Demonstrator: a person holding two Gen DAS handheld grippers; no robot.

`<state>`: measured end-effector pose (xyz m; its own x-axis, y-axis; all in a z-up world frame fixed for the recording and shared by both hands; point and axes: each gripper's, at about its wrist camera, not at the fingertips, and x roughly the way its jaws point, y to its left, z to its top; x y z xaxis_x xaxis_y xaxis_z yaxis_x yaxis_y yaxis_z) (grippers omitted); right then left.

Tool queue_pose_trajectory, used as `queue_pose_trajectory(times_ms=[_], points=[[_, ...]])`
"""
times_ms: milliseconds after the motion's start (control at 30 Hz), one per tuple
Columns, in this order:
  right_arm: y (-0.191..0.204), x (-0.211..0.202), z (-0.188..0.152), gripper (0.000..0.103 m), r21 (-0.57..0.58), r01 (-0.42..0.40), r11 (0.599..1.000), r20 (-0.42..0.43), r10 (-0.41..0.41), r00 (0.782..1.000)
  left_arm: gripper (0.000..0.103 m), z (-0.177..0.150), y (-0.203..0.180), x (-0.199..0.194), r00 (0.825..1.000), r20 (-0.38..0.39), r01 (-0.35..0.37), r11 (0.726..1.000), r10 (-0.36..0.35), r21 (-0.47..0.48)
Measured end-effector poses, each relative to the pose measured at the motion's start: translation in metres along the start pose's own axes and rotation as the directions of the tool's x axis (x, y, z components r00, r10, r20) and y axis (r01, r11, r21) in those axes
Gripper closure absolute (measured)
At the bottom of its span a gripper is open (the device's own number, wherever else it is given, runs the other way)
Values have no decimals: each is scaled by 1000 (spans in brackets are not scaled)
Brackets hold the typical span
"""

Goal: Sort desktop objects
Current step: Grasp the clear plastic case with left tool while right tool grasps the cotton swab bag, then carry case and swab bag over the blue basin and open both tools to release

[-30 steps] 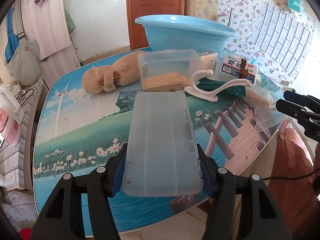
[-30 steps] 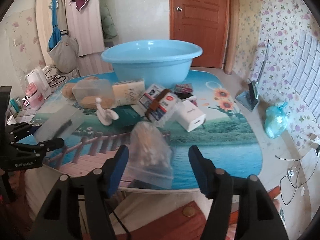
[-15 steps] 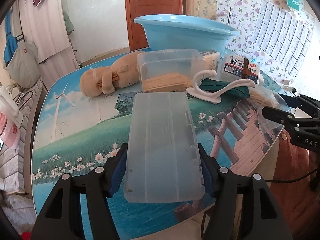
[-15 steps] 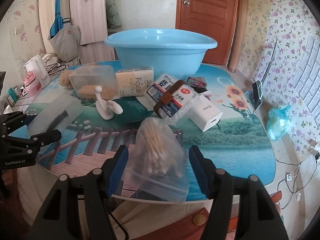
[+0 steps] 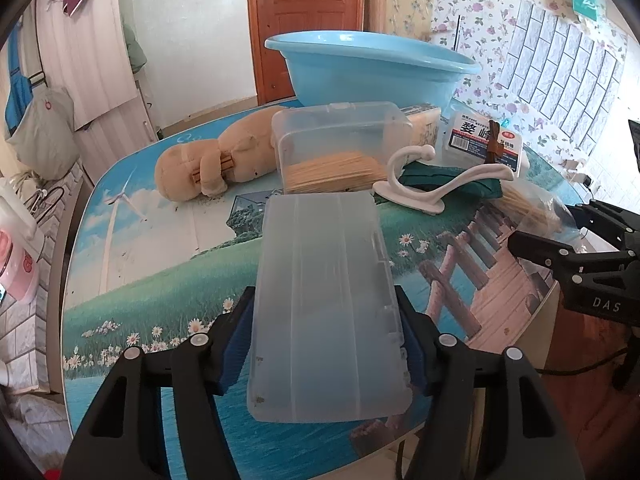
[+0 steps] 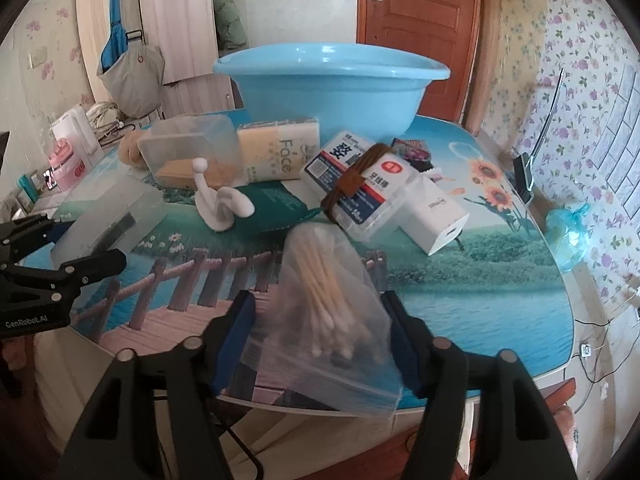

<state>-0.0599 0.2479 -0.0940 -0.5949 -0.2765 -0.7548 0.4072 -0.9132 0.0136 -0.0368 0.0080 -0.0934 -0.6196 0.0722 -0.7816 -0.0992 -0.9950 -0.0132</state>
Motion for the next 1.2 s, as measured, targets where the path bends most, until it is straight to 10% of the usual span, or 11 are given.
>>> queue_pose_trajectory(times_ms=[167, 1200], points=[[-2, -14, 1, 71, 11, -26, 1000, 52, 25, 998, 41, 2, 1, 0, 1000, -4, 5, 1000, -5, 0], [8, -66, 52, 74, -24, -117, 993, 253, 119, 960, 41, 72, -2, -55, 986, 166, 2, 1000, -6, 26]])
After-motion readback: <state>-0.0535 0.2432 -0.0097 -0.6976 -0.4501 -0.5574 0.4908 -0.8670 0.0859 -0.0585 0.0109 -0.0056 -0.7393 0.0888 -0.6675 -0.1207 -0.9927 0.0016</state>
